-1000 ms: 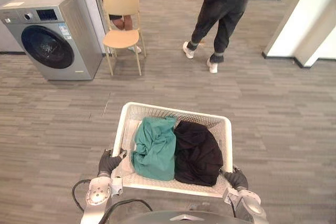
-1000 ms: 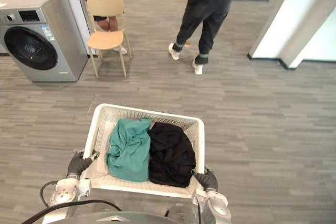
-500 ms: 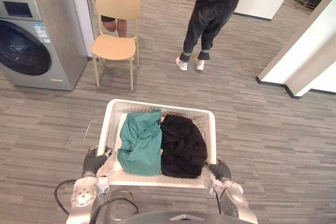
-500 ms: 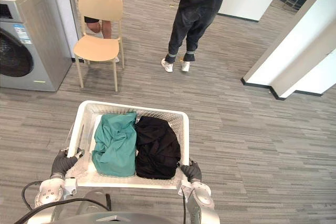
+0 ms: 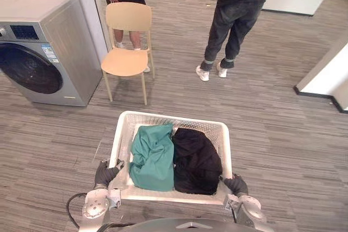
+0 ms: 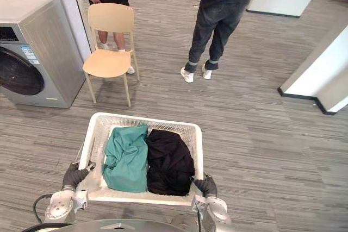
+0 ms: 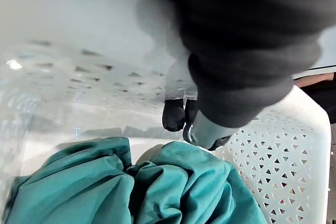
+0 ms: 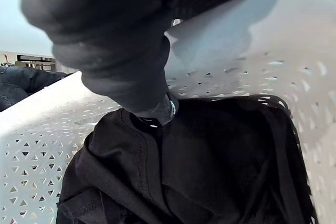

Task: Pick up the laundry basket with both hands and put the clothes into the washing machine.

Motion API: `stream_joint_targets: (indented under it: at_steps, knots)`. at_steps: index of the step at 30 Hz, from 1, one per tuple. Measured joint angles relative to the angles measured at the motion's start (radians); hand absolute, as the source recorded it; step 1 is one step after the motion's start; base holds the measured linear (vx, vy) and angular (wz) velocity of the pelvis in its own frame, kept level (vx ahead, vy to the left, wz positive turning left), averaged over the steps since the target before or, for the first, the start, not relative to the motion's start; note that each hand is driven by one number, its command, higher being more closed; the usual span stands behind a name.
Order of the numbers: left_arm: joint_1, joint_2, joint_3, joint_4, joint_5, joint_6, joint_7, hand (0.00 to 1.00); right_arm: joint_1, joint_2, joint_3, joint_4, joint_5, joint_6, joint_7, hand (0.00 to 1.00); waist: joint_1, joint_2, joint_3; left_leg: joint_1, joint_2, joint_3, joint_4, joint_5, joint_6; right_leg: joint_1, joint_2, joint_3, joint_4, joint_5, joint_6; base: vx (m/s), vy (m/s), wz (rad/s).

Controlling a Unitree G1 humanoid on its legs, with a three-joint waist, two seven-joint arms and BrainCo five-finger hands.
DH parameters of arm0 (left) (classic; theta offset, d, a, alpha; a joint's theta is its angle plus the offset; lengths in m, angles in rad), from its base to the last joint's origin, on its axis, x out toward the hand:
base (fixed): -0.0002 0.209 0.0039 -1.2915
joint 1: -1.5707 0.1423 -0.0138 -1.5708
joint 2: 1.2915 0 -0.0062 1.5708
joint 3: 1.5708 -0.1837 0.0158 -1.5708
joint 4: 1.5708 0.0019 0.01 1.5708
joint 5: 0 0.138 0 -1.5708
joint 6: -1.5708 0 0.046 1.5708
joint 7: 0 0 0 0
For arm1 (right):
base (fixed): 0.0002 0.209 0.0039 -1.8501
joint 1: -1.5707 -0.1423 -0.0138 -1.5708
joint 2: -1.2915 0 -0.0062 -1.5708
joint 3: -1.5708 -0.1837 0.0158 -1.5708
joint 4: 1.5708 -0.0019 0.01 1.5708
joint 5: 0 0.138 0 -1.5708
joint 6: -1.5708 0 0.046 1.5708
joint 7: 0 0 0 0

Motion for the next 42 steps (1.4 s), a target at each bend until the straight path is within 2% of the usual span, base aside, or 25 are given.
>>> stream_joint_targets:
  at_steps: [2,6,7,13,17,23,26,28,29,30,31,32,33,34,35,36,37,38,39,40,41,42]
  knots:
    - [0.000,0.000,0.000,0.004,0.000,0.000,0.000,1.00,0.002,0.000,0.000,-0.002,0.002,-0.001,0.000,1.00,0.002,-0.001,-0.002,0.022,0.001,-0.001,-0.027,0.009,-0.002,0.026,0.006,-0.010,-0.025,0.001,-0.001,0.09,-0.014,0.10]
    - [-0.003,0.002,0.006,0.013,0.000,0.000,0.000,1.00,0.008,0.007,0.003,-0.003,0.013,-0.001,0.000,1.00,0.011,-0.020,-0.023,0.024,-0.007,-0.001,-0.044,0.011,0.001,0.039,0.012,-0.016,-0.069,0.017,0.005,0.01,0.008,0.01]
    - [-0.002,0.005,0.027,0.076,-0.004,-0.009,-0.002,1.00,0.026,0.029,0.000,-0.001,0.013,0.000,-0.001,1.00,0.035,-0.028,-0.039,-0.016,-0.051,0.015,-0.056,0.027,0.032,0.072,0.012,0.010,-0.271,0.164,0.017,0.00,0.000,0.00]
    - [-0.002,0.005,0.027,0.076,-0.004,-0.009,-0.002,1.00,0.030,0.030,-0.011,0.001,0.015,-0.001,-0.001,1.00,0.031,-0.029,-0.039,-0.015,-0.049,0.022,-0.059,0.027,0.032,0.069,0.012,0.011,-0.272,0.164,0.017,0.00,0.000,-0.02]
    - [-0.002,0.006,0.022,0.080,-0.031,-0.009,-0.002,1.00,0.024,0.031,-0.042,0.025,0.042,-0.002,0.000,1.00,0.012,-0.030,-0.045,-0.013,-0.046,0.051,-0.092,0.041,0.028,0.043,0.011,0.023,-0.271,0.163,0.017,0.00,-0.014,-0.15]
    - [-0.104,0.025,-0.015,0.261,-0.103,-0.012,0.012,1.00,-0.105,-0.026,-0.091,0.255,0.082,-0.022,-0.005,1.00,-0.023,-0.012,-0.046,-0.020,-0.054,0.087,-0.161,0.081,0.017,-0.006,0.012,0.046,-0.294,0.180,0.015,0.02,-0.031,-0.15]
    - [-0.124,0.015,-0.023,0.283,-0.118,-0.011,0.029,1.00,-0.152,-0.049,-0.102,0.318,0.083,-0.025,-0.010,1.00,-0.042,-0.004,-0.029,-0.033,-0.077,0.058,-0.162,0.088,0.019,-0.031,-0.033,0.012,-0.211,0.151,0.022,0.01,0.040,0.39]
    - [-0.137,0.001,-0.032,0.283,-0.118,-0.010,0.031,1.00,-0.148,-0.048,-0.129,0.315,0.083,-0.037,-0.010,1.00,-0.060,-0.004,-0.005,-0.025,-0.129,-0.027,-0.157,0.082,0.039,-0.028,-0.143,-0.081,-0.021,0.099,0.032,0.00,0.111,1.40]
    - [-0.140,0.002,-0.033,0.282,-0.118,-0.010,0.032,1.00,-0.146,-0.048,-0.129,0.313,0.083,-0.040,-0.009,1.00,-0.068,-0.007,0.008,-0.017,-0.149,-0.057,-0.155,0.085,0.052,-0.031,-0.184,-0.098,0.056,0.093,0.023,-0.02,0.138,1.62]
    - [-0.141,0.002,-0.035,0.267,-0.120,-0.010,0.042,1.00,-0.147,-0.044,-0.121,0.301,0.083,-0.042,-0.009,1.00,-0.072,-0.026,0.029,0.010,-0.193,-0.094,-0.154,0.074,0.087,-0.064,-0.263,-0.100,0.226,0.096,-0.077,-0.03,0.178,1.18]
    - [-0.134,0.010,-0.034,0.251,-0.122,-0.010,0.046,1.00,-0.148,-0.042,-0.106,0.290,0.083,-0.042,-0.009,1.00,-0.061,-0.031,0.044,0.032,-0.208,-0.100,-0.151,0.063,0.101,-0.101,-0.302,-0.070,0.337,0.142,-0.177,-0.02,0.203,0.94]
    - [-0.105,0.028,-0.023,0.210,-0.128,-0.010,0.057,1.00,-0.155,-0.036,-0.079,0.277,0.083,-0.042,-0.009,1.00,-0.053,-0.008,0.053,0.047,-0.207,-0.117,-0.136,0.049,0.129,-0.166,-0.309,-0.001,0.450,0.193,-0.199,0.01,0.151,0.36]
    - [-0.097,0.040,-0.015,0.186,-0.128,-0.010,0.061,1.00,-0.163,-0.017,-0.071,0.271,0.083,-0.042,-0.008,1.00,-0.048,-0.002,0.051,0.051,-0.204,-0.121,-0.125,0.041,0.143,-0.196,-0.293,0.026,0.507,0.159,-0.156,0.07,0.107,0.13]
    - [-0.093,0.073,0.006,0.148,-0.128,-0.010,0.064,1.00,-0.166,0.026,-0.064,0.253,0.083,-0.043,-0.008,1.00,-0.036,-0.009,0.054,0.057,-0.193,-0.122,-0.122,0.030,0.149,-0.252,-0.248,0.042,0.583,0.064,-0.095,0.12,0.056,0.03]
    - [-0.094,0.105,0.016,0.116,-0.140,-0.010,0.064,1.00,-0.168,0.049,-0.050,0.220,0.083,-0.043,-0.007,1.00,-0.038,-0.005,0.051,0.052,-0.186,-0.132,-0.128,0.024,0.152,-0.292,-0.197,0.025,0.569,0.012,-0.061,0.17,0.029,0.14]
    - [-0.101,0.113,0.023,0.105,-0.153,-0.015,0.061,1.00,-0.167,0.052,-0.046,0.198,0.085,-0.045,-0.005,1.00,-0.044,-0.009,0.052,0.045,-0.183,-0.142,-0.136,0.022,0.155,-0.298,-0.165,-0.019,0.483,-0.007,-0.030,0.16,-0.006,0.24]
    - [-0.105,0.113,0.024,0.105,-0.160,-0.018,0.059,1.00,-0.170,0.051,-0.046,0.192,0.089,-0.048,-0.005,1.00,-0.046,-0.015,0.050,0.045,-0.185,-0.143,-0.152,0.023,0.155,-0.294,-0.154,-0.061,0.398,-0.010,-0.026,0.22,-0.045,0.32]
    - [-0.110,0.112,0.020,0.105,-0.168,-0.020,0.059,1.00,-0.186,0.042,-0.047,0.194,0.089,-0.050,-0.006,1.00,-0.047,-0.031,0.046,0.049,-0.190,-0.142,-0.184,0.023,0.154,-0.280,-0.126,-0.145,0.202,0.001,-0.040,0.33,-0.088,0.29]
    - [-0.115,0.103,0.022,0.110,-0.171,-0.020,0.059,1.00,-0.193,0.034,-0.047,0.195,0.089,-0.048,-0.006,1.00,-0.047,-0.045,0.041,0.065,-0.192,-0.145,-0.193,0.010,0.139,-0.274,-0.088,-0.174,0.078,0.015,-0.054,0.38,-0.109,0.23]
    - [-0.115,0.099,0.022,0.115,-0.171,-0.020,0.059,1.00,-0.191,0.031,-0.047,0.195,0.089,-0.048,-0.006,1.00,-0.046,-0.047,0.039,0.074,-0.189,-0.147,-0.193,-0.004,0.131,-0.275,-0.060,-0.161,0.044,0.032,-0.077,0.46,-0.142,0.41]
    - [-0.118,0.080,0.021,0.138,-0.171,-0.020,0.057,1.00,-0.182,0.018,-0.048,0.196,0.089,-0.048,-0.009,1.00,-0.061,-0.028,0.034,0.091,-0.151,-0.177,-0.171,-0.038,0.109,-0.245,-0.008,-0.130,0.045,0.078,-0.121,0.54,-0.128,0.36]
    - [-0.113,0.062,0.020,0.154,-0.171,-0.020,0.052,1.00,-0.181,0.007,-0.046,0.196,0.089,-0.045,-0.011,1.00,-0.064,0.010,0.024,0.103,-0.110,-0.172,-0.152,-0.045,0.092,-0.223,0.013,-0.164,0.069,0.034,-0.125,0.56,-0.103,0.35]
